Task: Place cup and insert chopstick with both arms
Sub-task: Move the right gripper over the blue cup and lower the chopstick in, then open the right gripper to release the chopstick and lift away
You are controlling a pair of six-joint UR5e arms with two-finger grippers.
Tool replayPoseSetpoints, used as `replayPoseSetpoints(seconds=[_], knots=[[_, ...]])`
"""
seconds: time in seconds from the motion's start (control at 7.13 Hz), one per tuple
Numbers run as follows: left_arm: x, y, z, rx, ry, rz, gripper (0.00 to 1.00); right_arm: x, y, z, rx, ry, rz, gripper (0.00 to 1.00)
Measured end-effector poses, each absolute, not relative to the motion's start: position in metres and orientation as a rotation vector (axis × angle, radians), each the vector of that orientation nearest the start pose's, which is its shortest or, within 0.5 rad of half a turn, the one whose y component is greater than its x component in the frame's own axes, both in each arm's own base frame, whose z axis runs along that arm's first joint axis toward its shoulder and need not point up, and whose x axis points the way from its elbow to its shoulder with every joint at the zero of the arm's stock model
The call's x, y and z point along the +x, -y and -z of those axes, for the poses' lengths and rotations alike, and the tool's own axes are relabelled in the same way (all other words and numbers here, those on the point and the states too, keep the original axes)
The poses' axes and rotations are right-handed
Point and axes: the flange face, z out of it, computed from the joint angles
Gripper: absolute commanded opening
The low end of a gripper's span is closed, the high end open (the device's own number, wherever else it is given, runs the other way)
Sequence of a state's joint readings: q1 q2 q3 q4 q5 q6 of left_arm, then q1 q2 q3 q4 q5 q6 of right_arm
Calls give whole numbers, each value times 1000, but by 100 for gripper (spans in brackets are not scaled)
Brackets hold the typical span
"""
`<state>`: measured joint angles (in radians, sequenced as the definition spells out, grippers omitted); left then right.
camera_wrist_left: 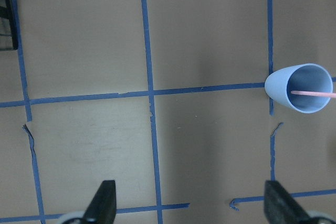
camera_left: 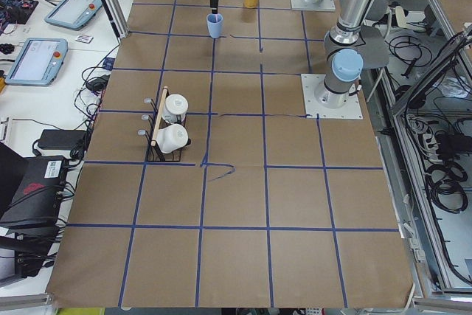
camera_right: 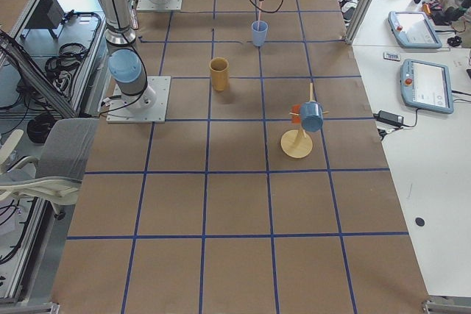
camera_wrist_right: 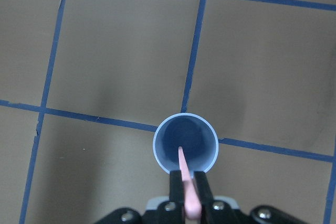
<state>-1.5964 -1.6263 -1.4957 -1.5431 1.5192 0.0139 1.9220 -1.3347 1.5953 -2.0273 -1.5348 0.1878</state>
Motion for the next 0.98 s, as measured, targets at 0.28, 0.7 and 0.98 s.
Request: replayPoseSetpoints(seconds=[0.28,0.7,0.98], knots=[[-145,496,-527,44,-3187,102,100,334,517,-380,-257,-3056,245,35],[-144,500,-534,30,-3217,134,100,334,521,-382,-252,-3053,253,77],[-143,507,-528,33,-3209,197,100,331,535,-419,-235,-3037,319,91]])
